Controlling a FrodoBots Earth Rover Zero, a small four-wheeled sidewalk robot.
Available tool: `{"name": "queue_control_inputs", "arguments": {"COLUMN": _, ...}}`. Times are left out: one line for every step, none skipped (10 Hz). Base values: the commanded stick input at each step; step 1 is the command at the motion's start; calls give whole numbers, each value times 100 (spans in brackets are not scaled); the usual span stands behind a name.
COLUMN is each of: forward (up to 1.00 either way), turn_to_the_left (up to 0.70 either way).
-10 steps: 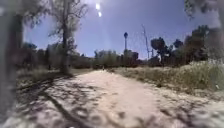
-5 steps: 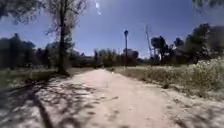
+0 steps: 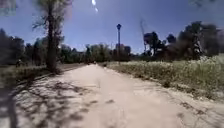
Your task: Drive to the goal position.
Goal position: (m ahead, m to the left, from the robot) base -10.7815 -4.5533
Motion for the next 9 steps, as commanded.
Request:
{"name": "queue_control_inputs", "arguments": {"forward": 0, "turn_to_the_left": -85}}
{"name": "queue_control_inputs", "arguments": {"forward": 0, "turn_to_the_left": -85}}
{"name": "queue_control_inputs", "arguments": {"forward": 0, "turn_to_the_left": -85}}
{"name": "queue_control_inputs", "arguments": {"forward": 0, "turn_to_the_left": -85}}
{"name": "queue_control_inputs", "arguments": {"forward": 0, "turn_to_the_left": -85}}
{"name": "queue_control_inputs", "arguments": {"forward": 0, "turn_to_the_left": -85}}
{"name": "queue_control_inputs", "arguments": {"forward": 0, "turn_to_the_left": -85}}
{"name": "queue_control_inputs", "arguments": {"forward": 0, "turn_to_the_left": -85}}
{"name": "queue_control_inputs", "arguments": {"forward": 0, "turn_to_the_left": -85}}
